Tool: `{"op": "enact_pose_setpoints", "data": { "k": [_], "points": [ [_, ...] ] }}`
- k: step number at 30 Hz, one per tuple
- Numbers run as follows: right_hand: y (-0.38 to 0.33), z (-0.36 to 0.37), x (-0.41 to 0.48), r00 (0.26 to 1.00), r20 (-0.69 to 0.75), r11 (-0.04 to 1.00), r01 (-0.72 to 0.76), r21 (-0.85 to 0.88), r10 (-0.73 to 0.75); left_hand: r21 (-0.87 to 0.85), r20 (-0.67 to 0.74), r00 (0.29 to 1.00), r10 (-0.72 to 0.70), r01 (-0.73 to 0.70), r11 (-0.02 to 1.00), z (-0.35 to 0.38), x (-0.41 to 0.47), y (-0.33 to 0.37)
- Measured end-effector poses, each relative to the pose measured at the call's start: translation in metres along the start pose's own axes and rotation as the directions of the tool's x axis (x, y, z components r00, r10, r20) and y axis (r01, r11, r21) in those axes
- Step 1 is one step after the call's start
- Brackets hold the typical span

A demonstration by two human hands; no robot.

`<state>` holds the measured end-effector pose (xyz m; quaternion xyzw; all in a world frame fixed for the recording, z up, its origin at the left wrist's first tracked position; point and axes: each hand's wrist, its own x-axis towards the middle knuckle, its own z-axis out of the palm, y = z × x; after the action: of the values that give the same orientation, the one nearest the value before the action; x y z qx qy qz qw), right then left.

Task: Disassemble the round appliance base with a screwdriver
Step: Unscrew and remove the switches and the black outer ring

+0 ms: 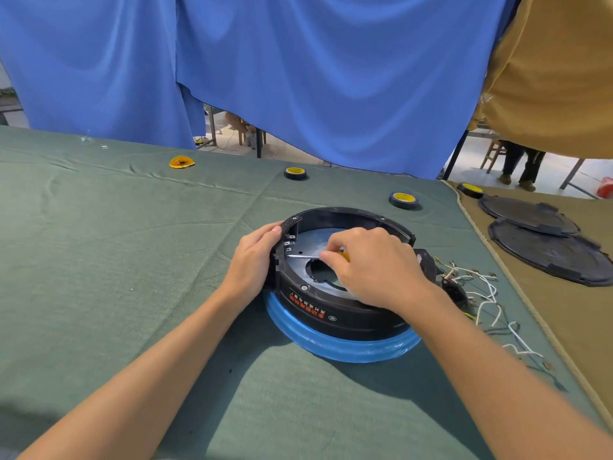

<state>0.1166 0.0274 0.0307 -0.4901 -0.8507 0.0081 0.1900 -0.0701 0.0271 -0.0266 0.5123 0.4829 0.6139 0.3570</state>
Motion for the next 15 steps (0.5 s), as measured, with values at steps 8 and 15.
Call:
{"op": "enact_pose_setpoints", "data": {
  "k": [8,15],
  "points": [
    [-0.0062,0.0021,-0.0011,0.997,-0.077,1.000,0.022,-0.018,-0.023,0.031,-0.007,1.000,-0.009,0.009,0.999,0.0004,0.0001,-0.0043],
    [-0.0018,-0.0014,0.0074,1.000,0.002,1.000,0.028,0.001,-0.028,0.073,-0.068,0.998,-0.003,0.007,0.997,0.0046,0.0007,-0.0053]
  ]
}}
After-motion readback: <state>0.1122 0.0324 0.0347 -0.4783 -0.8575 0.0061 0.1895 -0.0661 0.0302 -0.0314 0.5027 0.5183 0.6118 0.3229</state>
